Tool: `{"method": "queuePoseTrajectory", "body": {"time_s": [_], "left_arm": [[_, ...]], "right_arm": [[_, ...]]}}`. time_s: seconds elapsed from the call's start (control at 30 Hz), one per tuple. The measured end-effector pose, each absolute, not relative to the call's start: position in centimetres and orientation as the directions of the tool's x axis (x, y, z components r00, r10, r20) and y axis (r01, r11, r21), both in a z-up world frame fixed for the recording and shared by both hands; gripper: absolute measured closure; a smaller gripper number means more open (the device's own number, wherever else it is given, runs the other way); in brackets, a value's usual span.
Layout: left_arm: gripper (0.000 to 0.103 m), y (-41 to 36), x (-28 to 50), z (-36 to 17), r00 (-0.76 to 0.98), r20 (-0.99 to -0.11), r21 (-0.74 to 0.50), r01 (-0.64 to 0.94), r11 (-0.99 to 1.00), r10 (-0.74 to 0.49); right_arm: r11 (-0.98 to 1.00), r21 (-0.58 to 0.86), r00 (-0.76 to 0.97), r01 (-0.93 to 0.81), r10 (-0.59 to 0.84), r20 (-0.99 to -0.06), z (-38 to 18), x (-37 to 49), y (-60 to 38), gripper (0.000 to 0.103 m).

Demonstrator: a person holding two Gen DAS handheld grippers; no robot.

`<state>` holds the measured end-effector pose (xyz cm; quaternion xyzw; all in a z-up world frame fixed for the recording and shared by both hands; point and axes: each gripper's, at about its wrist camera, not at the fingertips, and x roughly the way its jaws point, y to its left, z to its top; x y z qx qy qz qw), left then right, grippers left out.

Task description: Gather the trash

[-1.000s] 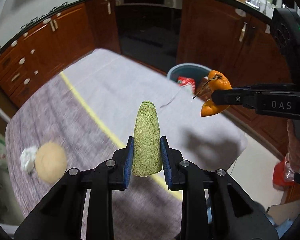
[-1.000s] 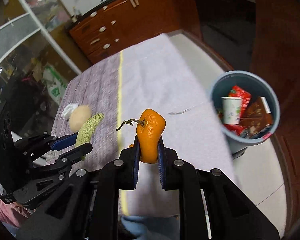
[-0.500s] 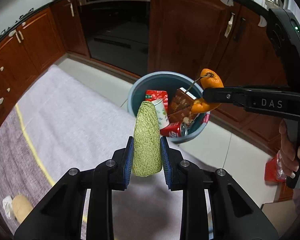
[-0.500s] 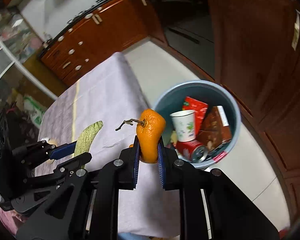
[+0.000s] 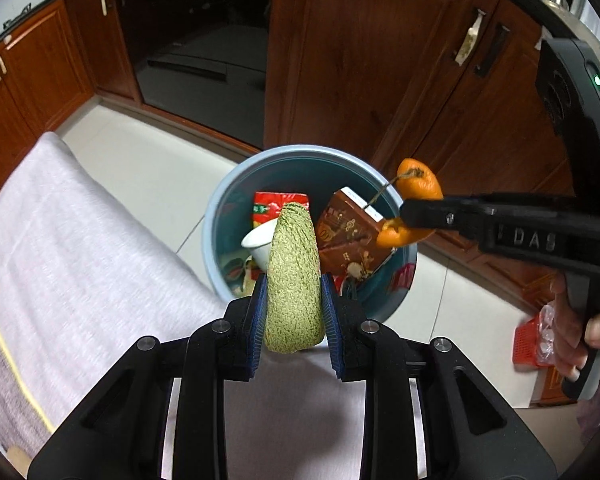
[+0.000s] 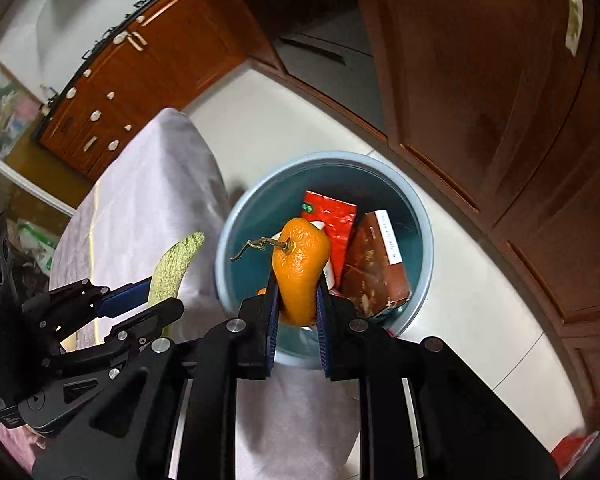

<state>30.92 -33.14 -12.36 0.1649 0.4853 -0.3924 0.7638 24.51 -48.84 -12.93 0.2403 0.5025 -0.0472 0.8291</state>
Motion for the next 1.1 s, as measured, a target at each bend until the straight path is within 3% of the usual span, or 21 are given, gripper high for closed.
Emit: {"method": "queuePoseTrajectory", "body": {"time_s": [0.2, 0.47, 0.5, 0.53, 0.57, 0.73, 0.8, 0.93, 1.1], "left_arm": [[0.076, -34.9, 32.0, -13.5, 0.186, -0.875, -0.156, 0.765, 0.625, -0.447], [0.072, -35.9, 32.8, -14.9, 0.151, -0.883, -0.182, 0.763, 0.620, -0.445], [0.067, -36.0, 32.8, -15.0, 0.152, -0.885, -0.179, 0.762, 0.622, -0.440], [0.047, -36.1, 32.8, -14.9, 0.163, -0.888, -0.165, 0.759, 0.630, -0.430], [0.037, -36.0, 32.8, -14.8, 0.180, -0.887, -0.152, 0.755, 0.638, -0.424], [0.025, -35.4, 32.6, -14.0, 0.241, -0.879, -0.111, 0.735, 0.669, -0.411], [0.021, -35.2, 32.5, -13.7, 0.258, -0.879, -0.094, 0.730, 0.677, -0.400], [0.004, -34.2, 31.9, -12.7, 0.309, -0.862, -0.069, 0.715, 0.696, -0.403], [0.004, -32.0, 31.1, -10.9, 0.337, -0.851, -0.071, 0.687, 0.723, -0.403]], "right_arm": [[0.874, 0.346, 0.461, 0.341, 0.165, -0.872, -14.3, 25.5, -49.6, 0.085], [0.867, 0.357, 0.457, 0.346, 0.176, -0.872, -14.9, 26.1, -50.4, 0.074], [0.867, 0.361, 0.465, 0.344, 0.177, -0.868, -14.7, 26.1, -50.4, 0.059], [0.869, 0.356, 0.474, 0.345, 0.166, -0.865, -14.4, 26.0, -50.4, 0.039], [0.871, 0.350, 0.483, 0.344, 0.155, -0.862, -14.2, 26.0, -50.5, 0.034], [0.866, 0.357, 0.484, 0.351, 0.158, -0.861, -13.8, 25.9, -50.5, 0.019], [0.866, 0.348, 0.475, 0.358, 0.152, -0.867, -13.8, 25.8, -50.3, 0.017], [0.884, 0.312, 0.467, 0.348, 0.125, -0.875, -13.4, 25.2, -49.8, 0.016], [0.884, 0.327, 0.495, 0.335, 0.130, -0.859, -11.8, 23.5, -49.2, 0.007]]}}
